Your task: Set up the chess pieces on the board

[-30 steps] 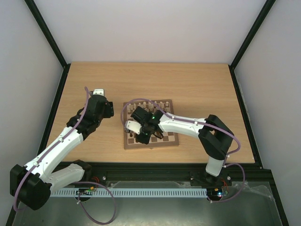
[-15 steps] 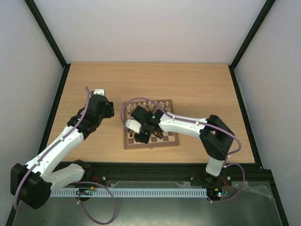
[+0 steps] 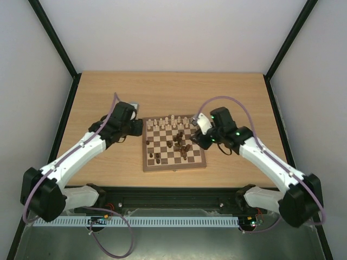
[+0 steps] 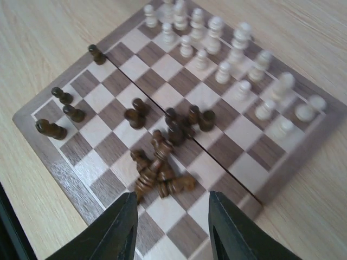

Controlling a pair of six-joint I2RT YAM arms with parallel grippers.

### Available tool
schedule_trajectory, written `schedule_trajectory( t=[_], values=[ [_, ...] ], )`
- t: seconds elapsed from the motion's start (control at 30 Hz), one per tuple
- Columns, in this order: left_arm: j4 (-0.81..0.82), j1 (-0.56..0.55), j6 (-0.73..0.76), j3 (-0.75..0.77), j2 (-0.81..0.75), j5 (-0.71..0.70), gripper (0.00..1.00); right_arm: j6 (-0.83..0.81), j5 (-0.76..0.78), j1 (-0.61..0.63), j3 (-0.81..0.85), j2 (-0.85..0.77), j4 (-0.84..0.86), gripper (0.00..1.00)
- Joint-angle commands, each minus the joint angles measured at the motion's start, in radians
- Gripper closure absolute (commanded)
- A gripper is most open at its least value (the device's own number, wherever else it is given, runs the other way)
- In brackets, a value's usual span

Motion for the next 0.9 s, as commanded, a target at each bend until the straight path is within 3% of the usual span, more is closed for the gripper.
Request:
schedule_trajectory(
  t=[0.0,0.13,0.3,0.47,0.87],
  values=[
    [-0.117,-0.063,0.01,0.038,0.098,0.072,0.46,0.053,-0.069,-0.089,-0.139,-0.159,0.087,0.61],
    [-0.157,-0.126,0.01,0.063,0.18,0.052,0.47,0.032,-0.052,-0.159,-0.217,-0.265,0.137,0.59],
    [-0.165,-0.181,0.001,0.084,0.256,0.035,0.51,0.007,-0.025,-0.164,-0.241,-0.275,0.156,0.58],
    [-0.186,-0.191,-0.004,0.114,0.323,-0.01,0.6,-0.01,-0.053,-0.165,-0.25,-0.288,0.152,0.57],
    [-0.157,-0.191,-0.016,0.118,0.411,-0.053,0.65,-0.035,-0.059,-0.165,-0.26,-0.295,0.152,0.56]
  ],
)
